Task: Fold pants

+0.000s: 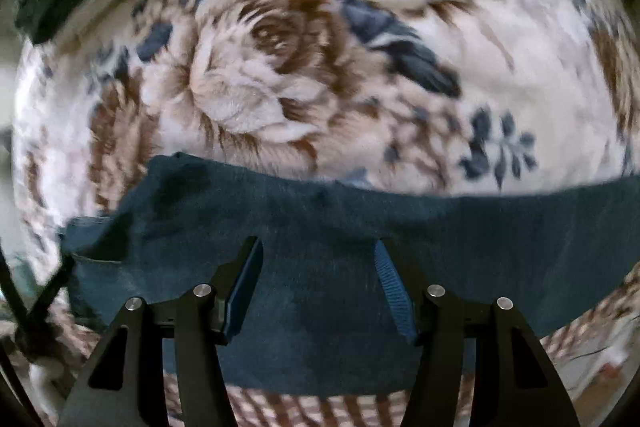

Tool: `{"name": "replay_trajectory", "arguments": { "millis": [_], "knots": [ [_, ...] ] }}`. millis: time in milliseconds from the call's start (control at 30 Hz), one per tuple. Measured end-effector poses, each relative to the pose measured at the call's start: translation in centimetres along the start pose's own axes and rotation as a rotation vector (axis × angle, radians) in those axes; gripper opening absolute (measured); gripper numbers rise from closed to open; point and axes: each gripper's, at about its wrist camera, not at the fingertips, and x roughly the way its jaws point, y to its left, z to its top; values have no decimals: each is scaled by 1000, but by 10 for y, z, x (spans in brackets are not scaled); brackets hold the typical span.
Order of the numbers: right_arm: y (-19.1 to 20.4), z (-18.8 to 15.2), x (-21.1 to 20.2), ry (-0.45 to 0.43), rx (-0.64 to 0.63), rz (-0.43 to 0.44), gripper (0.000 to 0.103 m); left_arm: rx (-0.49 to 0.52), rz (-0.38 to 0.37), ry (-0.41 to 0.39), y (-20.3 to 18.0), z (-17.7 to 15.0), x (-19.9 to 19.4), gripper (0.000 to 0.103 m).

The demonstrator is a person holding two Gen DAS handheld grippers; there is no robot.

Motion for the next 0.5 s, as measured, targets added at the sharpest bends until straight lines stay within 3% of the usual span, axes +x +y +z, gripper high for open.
{"name": "replay_trajectory", "arguments": {
  "millis": [100,167,300,333,433,500],
  "knots": [
    [-43,-26,-11,-30,98,131,62,7,-15,-36,-25,-15,-39,61],
    [-86,-39,-23,-72,182,192,62,39,-25,-52,-56,-23,-60,90],
    [-188,-63,-51,-166,355,195,62,138,-73,-23,-129,-42,-72,92],
    [-203,-59,-51,-173,385,188,62,163,-108,19,-161,-53,-68,92],
    [-303,-85,-65,-200,492,161,62,224,-166,115,-244,-80,-53,92],
    [-370,-100,-74,-219,560,102,62,270,-183,137,-306,-101,-53,92]
  ]
}}
